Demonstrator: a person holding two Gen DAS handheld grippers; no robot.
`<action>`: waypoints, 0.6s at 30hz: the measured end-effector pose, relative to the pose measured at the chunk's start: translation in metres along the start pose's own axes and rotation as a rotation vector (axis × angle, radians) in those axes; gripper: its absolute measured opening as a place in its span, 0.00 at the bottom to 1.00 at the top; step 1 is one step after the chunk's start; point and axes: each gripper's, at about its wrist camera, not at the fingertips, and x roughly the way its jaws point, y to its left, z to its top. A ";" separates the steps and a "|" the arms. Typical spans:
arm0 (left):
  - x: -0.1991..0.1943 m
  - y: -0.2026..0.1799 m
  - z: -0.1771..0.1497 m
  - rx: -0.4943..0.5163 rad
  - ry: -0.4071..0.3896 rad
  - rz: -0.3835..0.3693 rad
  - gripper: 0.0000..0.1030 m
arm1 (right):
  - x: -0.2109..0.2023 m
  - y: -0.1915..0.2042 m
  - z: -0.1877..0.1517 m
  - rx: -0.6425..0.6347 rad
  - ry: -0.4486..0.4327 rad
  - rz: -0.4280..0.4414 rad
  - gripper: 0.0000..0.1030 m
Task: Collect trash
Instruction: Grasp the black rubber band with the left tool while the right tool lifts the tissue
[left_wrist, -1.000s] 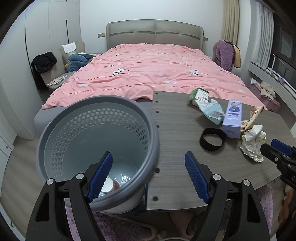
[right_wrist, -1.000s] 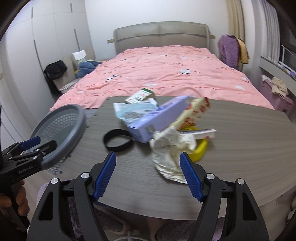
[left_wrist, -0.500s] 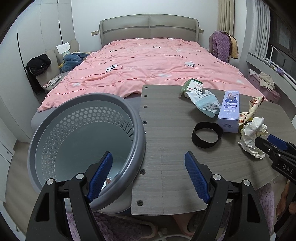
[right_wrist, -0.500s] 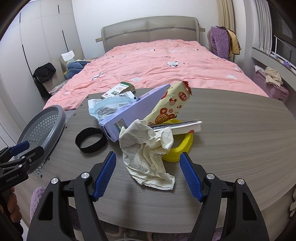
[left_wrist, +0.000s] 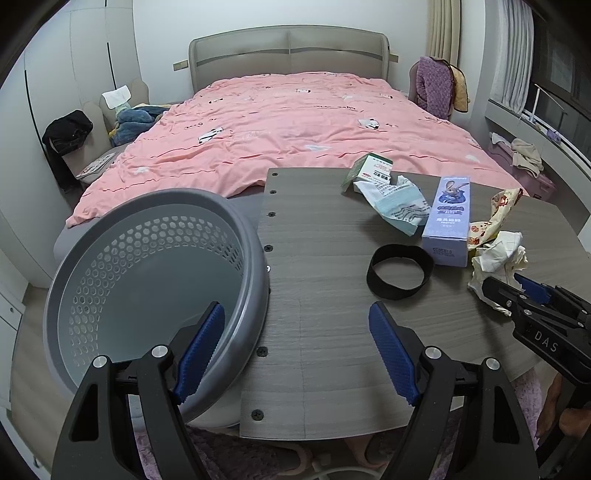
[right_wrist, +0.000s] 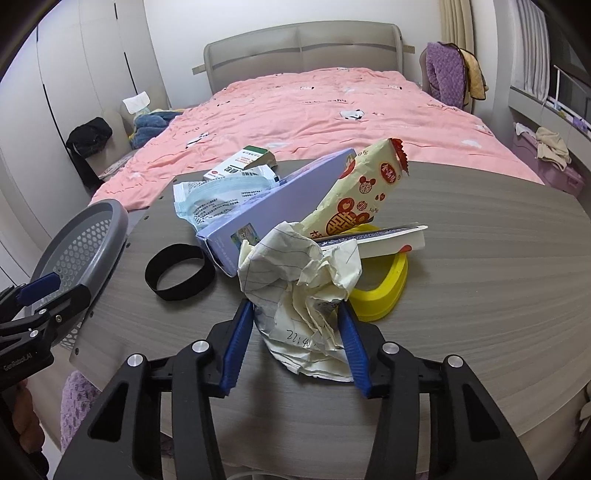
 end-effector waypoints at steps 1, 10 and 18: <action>0.000 -0.002 0.001 0.002 0.000 -0.004 0.75 | -0.002 -0.001 0.000 0.004 -0.004 0.007 0.44; 0.004 -0.020 0.004 0.025 0.023 -0.065 0.75 | -0.030 -0.018 -0.007 0.048 -0.036 0.046 0.44; 0.018 -0.045 0.009 0.033 0.067 -0.125 0.75 | -0.054 -0.045 -0.014 0.092 -0.072 0.036 0.44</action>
